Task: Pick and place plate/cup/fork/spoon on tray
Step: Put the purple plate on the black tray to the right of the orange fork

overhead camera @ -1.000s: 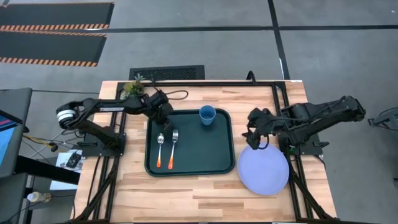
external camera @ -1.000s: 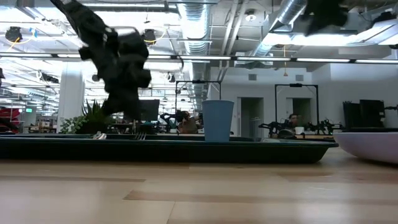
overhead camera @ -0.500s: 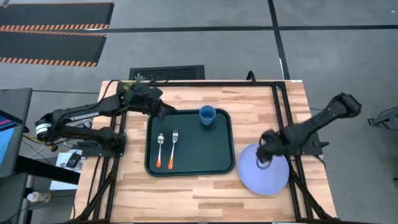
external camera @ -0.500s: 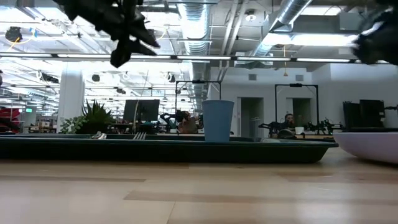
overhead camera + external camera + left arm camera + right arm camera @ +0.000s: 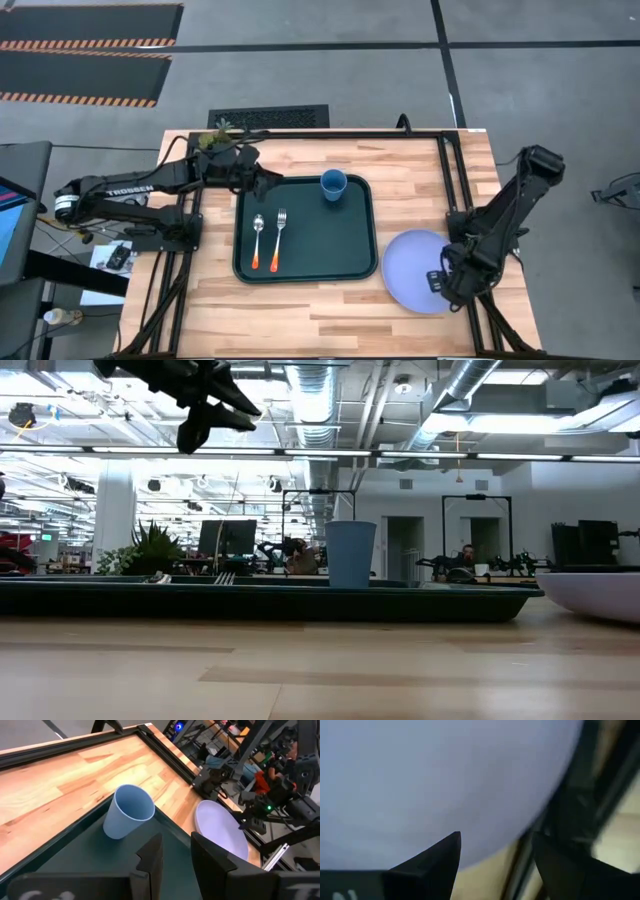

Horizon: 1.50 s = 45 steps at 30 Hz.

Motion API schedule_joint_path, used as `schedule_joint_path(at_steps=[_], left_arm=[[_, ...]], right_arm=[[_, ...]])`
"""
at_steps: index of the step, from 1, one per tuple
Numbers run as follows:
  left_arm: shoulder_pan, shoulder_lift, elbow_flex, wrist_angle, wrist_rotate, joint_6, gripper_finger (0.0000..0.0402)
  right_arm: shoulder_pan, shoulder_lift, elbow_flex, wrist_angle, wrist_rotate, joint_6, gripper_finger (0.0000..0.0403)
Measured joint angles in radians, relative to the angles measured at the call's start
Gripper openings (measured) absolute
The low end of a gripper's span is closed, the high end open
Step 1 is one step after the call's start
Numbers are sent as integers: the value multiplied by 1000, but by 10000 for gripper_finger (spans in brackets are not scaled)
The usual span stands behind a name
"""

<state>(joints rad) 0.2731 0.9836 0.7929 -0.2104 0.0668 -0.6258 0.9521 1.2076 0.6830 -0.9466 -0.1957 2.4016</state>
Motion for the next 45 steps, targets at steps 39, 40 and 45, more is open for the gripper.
schedule_joint_path(at_steps=[39,40,45], left_arm=[[-78,0,-1,-4,-40,-36,85],[-78,0,-1,-4,-46,-35,85],[-78,0,-1,-4,-53,-34,85]], right_arm=[[-1024,166,2,-114,169,-2018,269],[-1024,188,2,-114,175,-2018,267],[-1024,267,2,-118,177,-2018,200]])
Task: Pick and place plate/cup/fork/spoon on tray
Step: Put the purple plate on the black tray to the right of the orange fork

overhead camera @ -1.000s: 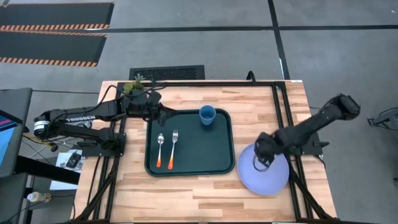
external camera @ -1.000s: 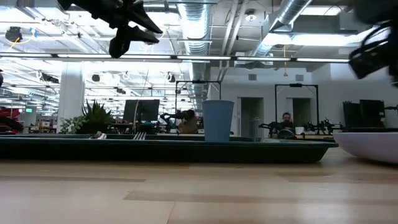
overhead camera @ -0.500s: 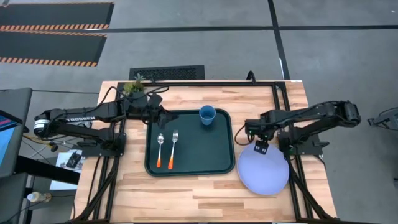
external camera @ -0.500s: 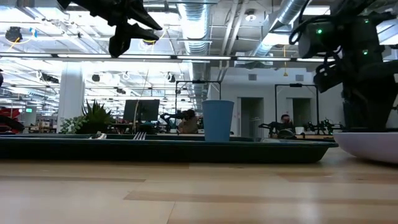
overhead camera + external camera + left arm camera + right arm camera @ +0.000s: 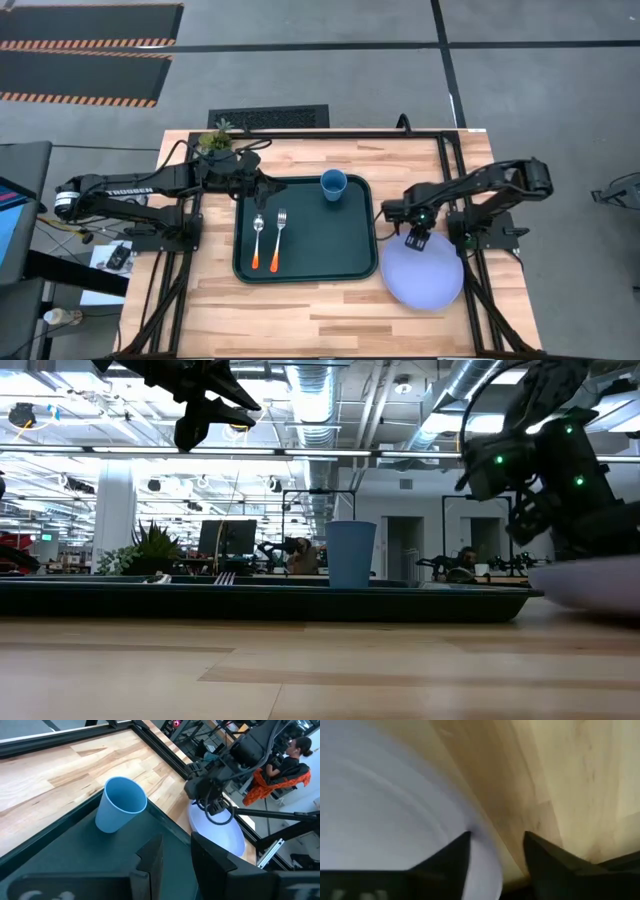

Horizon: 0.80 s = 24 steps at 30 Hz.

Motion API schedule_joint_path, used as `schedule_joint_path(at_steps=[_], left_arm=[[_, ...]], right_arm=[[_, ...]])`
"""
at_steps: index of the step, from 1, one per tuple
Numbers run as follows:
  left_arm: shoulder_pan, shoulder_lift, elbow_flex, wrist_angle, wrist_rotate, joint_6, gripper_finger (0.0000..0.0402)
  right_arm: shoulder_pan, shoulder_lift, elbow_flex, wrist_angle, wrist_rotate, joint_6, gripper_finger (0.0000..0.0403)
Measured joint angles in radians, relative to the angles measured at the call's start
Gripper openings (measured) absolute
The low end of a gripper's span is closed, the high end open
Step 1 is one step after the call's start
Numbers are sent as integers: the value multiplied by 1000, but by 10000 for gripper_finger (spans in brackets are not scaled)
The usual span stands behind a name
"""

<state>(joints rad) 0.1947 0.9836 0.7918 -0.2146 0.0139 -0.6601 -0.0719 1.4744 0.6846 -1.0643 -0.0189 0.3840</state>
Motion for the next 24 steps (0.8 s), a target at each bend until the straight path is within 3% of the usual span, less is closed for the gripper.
schedule_joint_path(at_steps=[7,16,24], left_arm=[[0,0,0,0,0,-7,85],[0,0,0,1,1,-34,85],[-36,0,0,29,-6,-102,85]], right_arm=[[6,33,4,-60,-29,-8,23],[57,-85,6,-123,-58,14,7],[103,-281,119,-174,-72,226,3]])
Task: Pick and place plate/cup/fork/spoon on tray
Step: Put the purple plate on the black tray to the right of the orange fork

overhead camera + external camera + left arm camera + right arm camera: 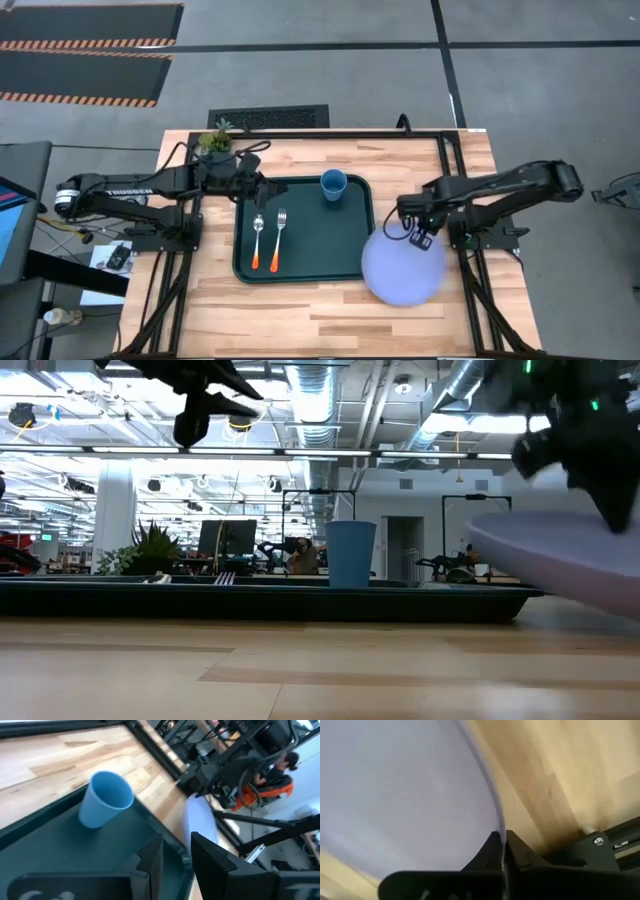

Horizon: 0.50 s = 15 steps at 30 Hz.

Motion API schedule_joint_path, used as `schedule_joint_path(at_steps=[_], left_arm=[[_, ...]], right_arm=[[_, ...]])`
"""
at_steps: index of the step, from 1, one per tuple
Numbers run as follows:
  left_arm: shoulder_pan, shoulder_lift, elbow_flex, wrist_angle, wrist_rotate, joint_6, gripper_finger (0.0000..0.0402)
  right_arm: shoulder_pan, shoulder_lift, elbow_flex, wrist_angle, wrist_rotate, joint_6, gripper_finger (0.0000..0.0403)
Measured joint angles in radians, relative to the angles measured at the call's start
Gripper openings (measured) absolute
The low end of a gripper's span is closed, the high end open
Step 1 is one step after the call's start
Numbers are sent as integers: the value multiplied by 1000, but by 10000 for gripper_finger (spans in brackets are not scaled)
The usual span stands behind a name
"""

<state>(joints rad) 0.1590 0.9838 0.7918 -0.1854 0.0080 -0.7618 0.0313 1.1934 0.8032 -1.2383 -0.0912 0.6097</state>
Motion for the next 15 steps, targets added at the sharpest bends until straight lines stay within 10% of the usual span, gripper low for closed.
schedule_joint_path(at_steps=[15], left_arm=[[-259,160,0,463,-308,270,98]], right_arm=[[12,-61,327,91,266,309,1]])
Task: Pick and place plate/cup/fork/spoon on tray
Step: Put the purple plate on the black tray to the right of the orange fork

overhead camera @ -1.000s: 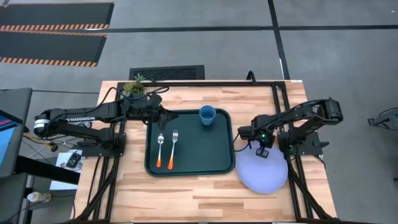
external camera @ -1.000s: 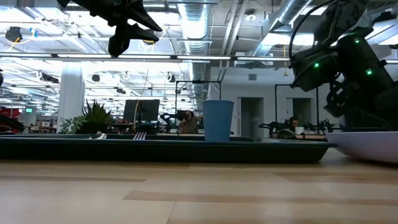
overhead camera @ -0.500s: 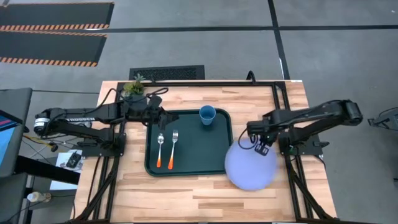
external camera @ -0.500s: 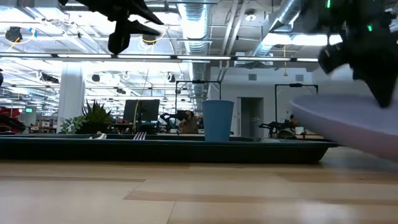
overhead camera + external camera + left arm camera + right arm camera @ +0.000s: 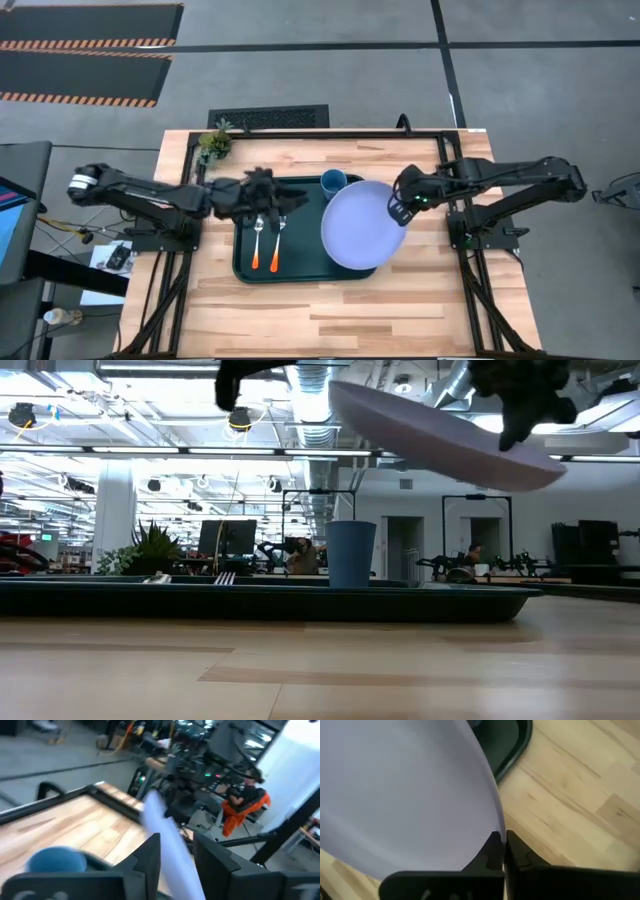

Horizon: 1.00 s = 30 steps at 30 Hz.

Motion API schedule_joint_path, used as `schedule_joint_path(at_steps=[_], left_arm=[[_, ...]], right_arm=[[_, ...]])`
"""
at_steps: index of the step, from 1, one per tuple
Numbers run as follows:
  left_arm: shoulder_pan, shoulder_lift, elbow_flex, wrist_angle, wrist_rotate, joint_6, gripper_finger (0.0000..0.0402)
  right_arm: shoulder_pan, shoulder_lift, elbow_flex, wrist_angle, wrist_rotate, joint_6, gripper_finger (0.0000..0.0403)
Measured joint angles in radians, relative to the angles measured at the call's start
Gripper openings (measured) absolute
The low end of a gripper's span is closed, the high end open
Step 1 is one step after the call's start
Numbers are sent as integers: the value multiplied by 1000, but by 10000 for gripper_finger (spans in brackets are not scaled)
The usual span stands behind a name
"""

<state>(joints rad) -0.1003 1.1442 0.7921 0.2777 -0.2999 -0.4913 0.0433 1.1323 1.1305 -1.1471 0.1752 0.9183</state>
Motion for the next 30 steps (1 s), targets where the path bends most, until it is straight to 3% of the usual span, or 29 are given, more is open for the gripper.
schedule_joint_path(at_steps=[4,10,15,21,30], left_arm=[[-31,99,0,126,10,30,137],[-38,175,-1,143,7,-4,208],[-38,236,-1,140,8,-77,240],[-38,295,-1,116,50,-158,234],[-33,297,0,88,35,-186,178]], right_arm=[[0,63,36,0,11,-16,1],[0,136,44,8,11,-36,1],[0,168,44,58,10,-40,1],[-11,164,42,59,9,-46,2],[-10,163,46,120,8,-28,2]])
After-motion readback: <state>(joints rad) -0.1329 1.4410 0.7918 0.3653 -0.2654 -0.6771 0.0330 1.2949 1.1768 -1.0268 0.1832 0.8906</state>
